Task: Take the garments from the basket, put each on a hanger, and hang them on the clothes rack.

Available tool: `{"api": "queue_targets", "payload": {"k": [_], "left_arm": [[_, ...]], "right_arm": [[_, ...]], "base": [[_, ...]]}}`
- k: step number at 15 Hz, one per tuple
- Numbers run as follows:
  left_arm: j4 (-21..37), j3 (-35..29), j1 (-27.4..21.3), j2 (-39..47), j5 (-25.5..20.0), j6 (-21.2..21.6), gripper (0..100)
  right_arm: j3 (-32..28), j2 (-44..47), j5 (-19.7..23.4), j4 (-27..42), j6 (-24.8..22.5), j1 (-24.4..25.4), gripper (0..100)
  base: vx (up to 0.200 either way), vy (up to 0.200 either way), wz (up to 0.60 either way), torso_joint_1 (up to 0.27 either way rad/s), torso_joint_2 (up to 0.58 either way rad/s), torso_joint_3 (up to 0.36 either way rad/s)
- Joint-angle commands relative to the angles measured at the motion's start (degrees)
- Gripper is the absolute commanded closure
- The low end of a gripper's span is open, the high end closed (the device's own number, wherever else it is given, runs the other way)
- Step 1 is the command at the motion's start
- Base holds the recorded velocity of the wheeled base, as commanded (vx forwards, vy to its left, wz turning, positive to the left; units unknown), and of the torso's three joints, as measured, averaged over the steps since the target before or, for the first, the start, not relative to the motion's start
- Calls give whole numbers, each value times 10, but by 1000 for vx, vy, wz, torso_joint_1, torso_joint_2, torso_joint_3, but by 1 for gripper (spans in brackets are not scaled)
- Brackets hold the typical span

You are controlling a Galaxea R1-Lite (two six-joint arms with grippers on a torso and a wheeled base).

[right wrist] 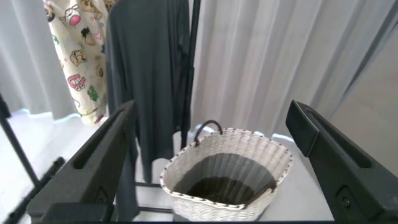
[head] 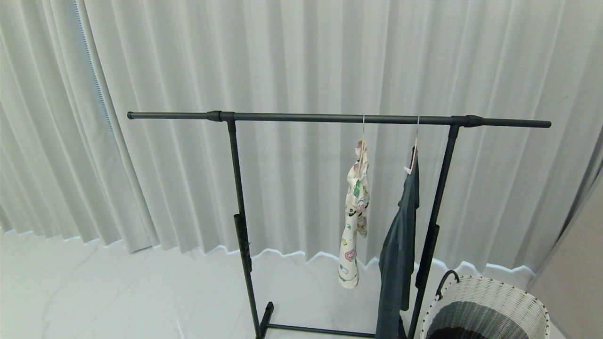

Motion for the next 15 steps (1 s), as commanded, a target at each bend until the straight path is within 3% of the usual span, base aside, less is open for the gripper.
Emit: {"api": "queue_targets", "payload": {"k": [1,15], "left_arm": [[-2,0,1,-14,2,-3,0],[1,0,1,-14,1,-9,0]], "right_arm": [[0,0,0,-1,4,0,0],[0,0,0,0,5,0,0]], "base": [[0,0,0,0,0,0],[0,0,0,0,0,0]]}}
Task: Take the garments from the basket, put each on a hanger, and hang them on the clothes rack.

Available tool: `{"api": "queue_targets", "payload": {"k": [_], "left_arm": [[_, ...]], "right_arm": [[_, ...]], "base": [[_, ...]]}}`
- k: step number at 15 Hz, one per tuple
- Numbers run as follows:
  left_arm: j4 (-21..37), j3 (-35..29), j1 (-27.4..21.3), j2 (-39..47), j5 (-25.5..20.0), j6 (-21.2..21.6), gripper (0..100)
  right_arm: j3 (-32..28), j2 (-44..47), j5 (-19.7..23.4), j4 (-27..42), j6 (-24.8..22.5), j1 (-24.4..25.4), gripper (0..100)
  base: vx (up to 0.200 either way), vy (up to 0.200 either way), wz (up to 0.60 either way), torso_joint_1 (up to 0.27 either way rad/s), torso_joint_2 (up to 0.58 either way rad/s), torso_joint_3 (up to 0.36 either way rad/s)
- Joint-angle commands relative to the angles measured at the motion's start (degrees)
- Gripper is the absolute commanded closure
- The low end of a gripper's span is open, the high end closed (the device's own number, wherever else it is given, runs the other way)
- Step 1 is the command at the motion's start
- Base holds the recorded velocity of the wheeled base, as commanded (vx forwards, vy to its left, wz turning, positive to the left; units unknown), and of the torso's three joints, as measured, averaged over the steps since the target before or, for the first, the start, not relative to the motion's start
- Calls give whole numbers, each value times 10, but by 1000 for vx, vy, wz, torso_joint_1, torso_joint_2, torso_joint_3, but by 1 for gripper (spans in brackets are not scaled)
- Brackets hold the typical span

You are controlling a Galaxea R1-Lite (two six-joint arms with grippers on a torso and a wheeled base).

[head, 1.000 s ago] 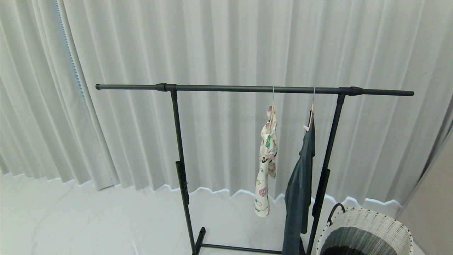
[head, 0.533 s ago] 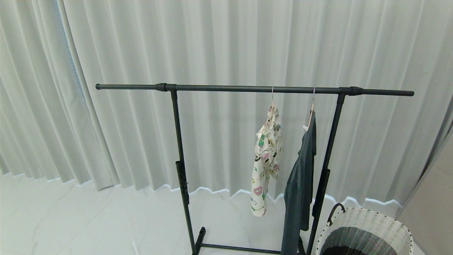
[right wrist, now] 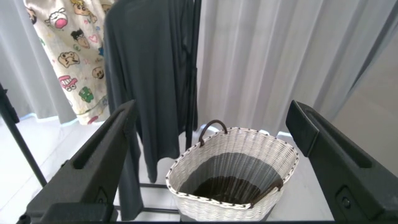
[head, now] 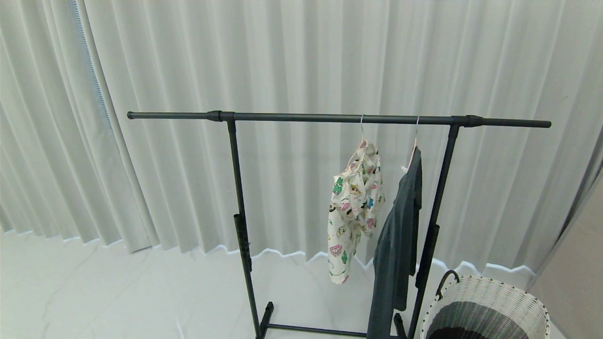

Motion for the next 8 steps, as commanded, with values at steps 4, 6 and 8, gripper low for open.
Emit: {"api": "queue_targets", "payload": {"k": [4,6,8], "left_arm": [[0,0,0,-1,0,0,0],[0,0,0,-1,0,0,0],[0,0,0,-1,0,0,0]], "right_arm": [[0,0,0,0,0,0,0],[0,0,0,0,0,0,0],[0,0,0,-1,0,0,0]], "base": [[0,0,0,0,0,0],[0,0,0,0,0,0],[0,0,0,0,0,0]]}}
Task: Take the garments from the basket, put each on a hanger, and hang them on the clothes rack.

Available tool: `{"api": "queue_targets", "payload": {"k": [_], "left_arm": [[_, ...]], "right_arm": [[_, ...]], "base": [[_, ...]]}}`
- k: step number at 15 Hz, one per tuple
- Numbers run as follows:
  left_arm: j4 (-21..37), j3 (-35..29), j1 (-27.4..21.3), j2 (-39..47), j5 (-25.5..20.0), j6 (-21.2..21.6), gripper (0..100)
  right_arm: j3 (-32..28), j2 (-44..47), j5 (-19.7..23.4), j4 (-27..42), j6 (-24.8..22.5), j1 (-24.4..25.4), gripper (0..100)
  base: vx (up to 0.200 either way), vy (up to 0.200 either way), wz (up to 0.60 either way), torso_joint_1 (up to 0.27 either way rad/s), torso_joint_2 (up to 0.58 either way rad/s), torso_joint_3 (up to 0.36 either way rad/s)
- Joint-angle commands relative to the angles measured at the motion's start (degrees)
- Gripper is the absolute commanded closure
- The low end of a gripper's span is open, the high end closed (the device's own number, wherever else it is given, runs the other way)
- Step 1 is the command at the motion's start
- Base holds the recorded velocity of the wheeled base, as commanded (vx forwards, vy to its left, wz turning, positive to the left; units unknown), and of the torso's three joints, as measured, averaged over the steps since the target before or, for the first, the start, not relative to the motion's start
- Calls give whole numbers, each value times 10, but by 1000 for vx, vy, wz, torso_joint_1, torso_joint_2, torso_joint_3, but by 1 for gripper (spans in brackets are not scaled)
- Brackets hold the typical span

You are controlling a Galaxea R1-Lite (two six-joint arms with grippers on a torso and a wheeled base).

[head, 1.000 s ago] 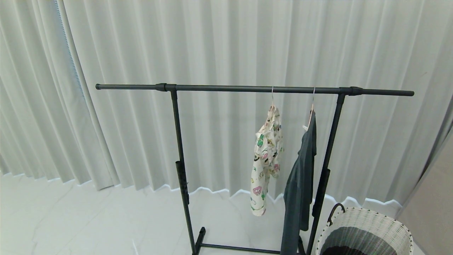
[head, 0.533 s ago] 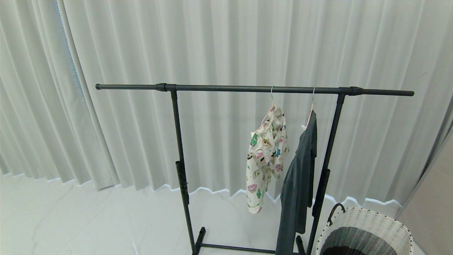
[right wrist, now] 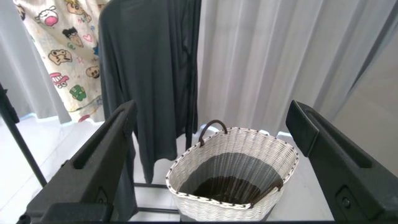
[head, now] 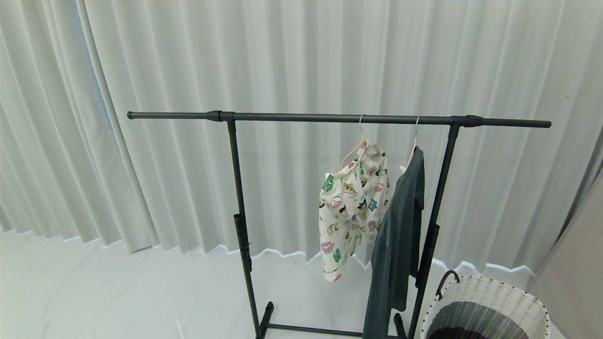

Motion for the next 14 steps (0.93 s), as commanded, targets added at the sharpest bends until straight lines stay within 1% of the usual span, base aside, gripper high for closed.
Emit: {"api": "queue_targets", "payload": {"k": [1,14], "left_arm": [[0,0,0,-1,0,0,0],[0,0,0,-1,0,0,0]], "right_arm": [[0,0,0,0,0,0,0],[0,0,0,1,-11,0,0]], "base": [[0,0,0,0,0,0],[0,0,0,0,0,0]]}}
